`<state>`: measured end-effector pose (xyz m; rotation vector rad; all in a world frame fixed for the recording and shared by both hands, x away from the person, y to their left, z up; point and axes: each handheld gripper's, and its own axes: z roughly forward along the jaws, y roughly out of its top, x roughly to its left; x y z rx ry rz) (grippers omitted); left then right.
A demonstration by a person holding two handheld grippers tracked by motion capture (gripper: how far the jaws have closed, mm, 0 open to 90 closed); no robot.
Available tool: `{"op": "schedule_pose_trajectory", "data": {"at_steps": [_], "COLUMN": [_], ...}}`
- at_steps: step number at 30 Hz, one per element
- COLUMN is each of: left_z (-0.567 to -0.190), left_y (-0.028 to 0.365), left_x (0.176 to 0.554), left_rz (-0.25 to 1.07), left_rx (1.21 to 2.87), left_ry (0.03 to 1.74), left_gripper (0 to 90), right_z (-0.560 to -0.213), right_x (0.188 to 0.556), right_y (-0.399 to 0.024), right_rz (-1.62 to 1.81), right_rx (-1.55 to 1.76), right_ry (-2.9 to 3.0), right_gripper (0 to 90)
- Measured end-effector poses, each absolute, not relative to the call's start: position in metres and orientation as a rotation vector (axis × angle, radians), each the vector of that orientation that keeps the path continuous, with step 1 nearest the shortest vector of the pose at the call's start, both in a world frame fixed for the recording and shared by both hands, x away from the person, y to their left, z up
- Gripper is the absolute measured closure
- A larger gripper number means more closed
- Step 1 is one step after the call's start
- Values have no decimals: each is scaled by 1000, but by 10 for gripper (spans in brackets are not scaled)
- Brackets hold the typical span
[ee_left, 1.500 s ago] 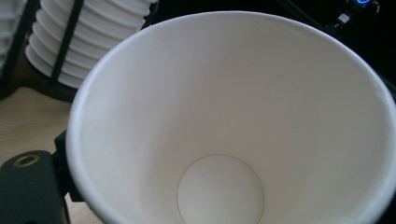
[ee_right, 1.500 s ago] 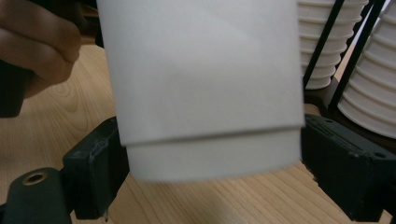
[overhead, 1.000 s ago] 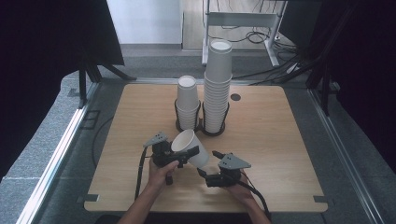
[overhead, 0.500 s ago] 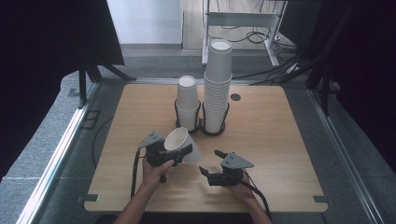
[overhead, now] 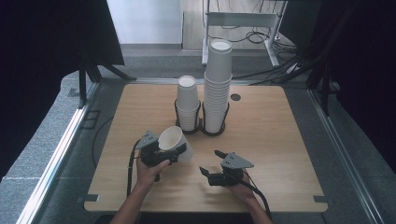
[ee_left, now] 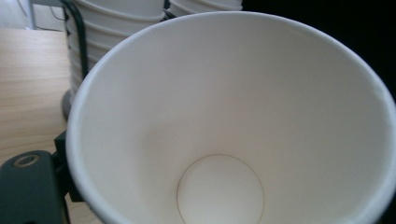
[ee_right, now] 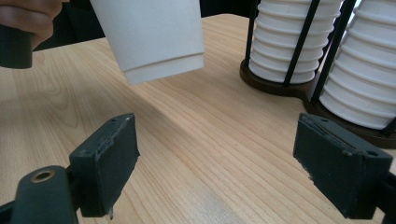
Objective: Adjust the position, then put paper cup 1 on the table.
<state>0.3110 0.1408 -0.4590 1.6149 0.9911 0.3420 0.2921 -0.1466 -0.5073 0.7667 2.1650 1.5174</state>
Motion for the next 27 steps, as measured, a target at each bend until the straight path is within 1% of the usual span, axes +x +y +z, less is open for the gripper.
{"op": "schedule_pose_trajectory", "data": {"at_steps": [6,17,22,24,27], "left_z": [-459,-459,-459,-459,-459], "left_y": [146,154,159,161,163], "left_x": [311,312,312,312,313], "left_rz": [393,434,475,510,518], "left_rx": [1627,1626,1628,1635,1635], "left_ry": [1007,1033,1052,1063,1072], "left_gripper": [126,126,125,125,124], "right_z": [-508,-508,-508,-508,-508], "right_x": [292,292,292,292,292], "right_y": [-147,-147,-147,-147,-147], "right_rz": [1515,1516,1513,1513,1512], "right_rx": [767,770,771,771,771], "right_ry": [2166,2167,2168,2167,2168], "right_gripper": [143,146,146,146,145]}}
